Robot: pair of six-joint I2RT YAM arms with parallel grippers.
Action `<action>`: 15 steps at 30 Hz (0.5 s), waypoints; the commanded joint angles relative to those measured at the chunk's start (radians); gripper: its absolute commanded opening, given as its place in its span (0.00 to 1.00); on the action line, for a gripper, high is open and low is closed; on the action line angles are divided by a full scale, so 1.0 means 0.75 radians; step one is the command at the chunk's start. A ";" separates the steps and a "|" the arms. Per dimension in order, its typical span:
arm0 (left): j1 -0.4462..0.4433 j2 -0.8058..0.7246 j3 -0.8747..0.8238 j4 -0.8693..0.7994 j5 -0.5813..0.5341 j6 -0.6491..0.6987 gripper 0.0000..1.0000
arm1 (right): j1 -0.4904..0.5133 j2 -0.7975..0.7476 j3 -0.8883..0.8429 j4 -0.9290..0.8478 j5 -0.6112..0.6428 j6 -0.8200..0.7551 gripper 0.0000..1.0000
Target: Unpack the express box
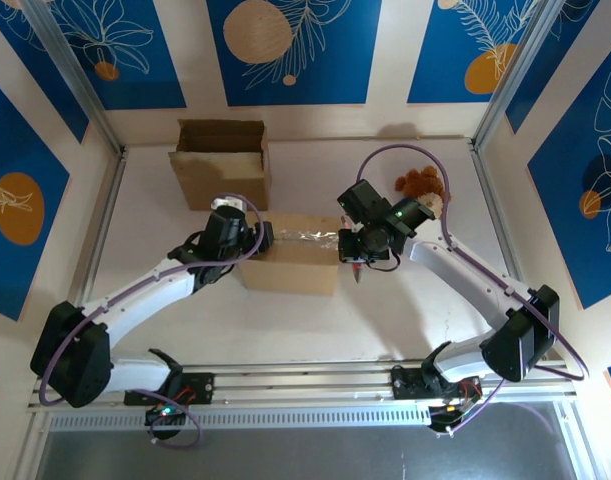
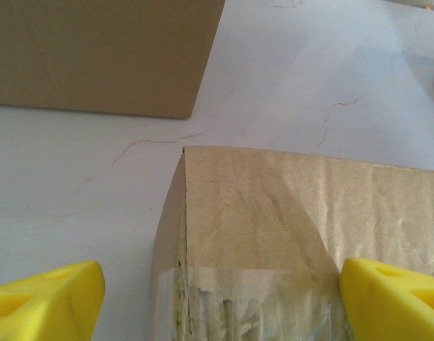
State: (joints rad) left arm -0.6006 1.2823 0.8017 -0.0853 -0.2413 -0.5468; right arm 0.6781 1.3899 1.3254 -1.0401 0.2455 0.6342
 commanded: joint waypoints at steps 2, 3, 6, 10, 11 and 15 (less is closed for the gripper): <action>-0.032 -0.006 -0.102 -0.008 -0.017 -0.003 0.86 | -0.002 -0.052 -0.015 0.002 -0.121 0.026 0.00; -0.033 -0.004 -0.114 -0.001 -0.019 -0.003 0.86 | -0.016 -0.060 -0.016 0.010 -0.151 0.026 0.00; -0.039 0.005 -0.128 -0.006 -0.027 0.001 0.86 | -0.082 -0.102 -0.037 0.055 -0.285 0.008 0.00; -0.040 0.016 -0.127 -0.017 -0.026 0.015 0.86 | -0.220 -0.162 -0.082 0.090 -0.483 -0.036 0.00; -0.040 0.018 -0.126 -0.019 -0.024 0.013 0.86 | -0.248 -0.173 -0.093 0.089 -0.519 -0.044 0.00; -0.041 0.025 -0.117 -0.025 -0.022 0.017 0.86 | -0.339 -0.233 -0.172 0.118 -0.730 -0.070 0.00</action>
State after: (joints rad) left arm -0.6121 1.2602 0.7525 -0.0139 -0.2642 -0.5472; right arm 0.4450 1.2488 1.2312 -0.9707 -0.1158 0.6136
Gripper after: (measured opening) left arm 0.859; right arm 0.180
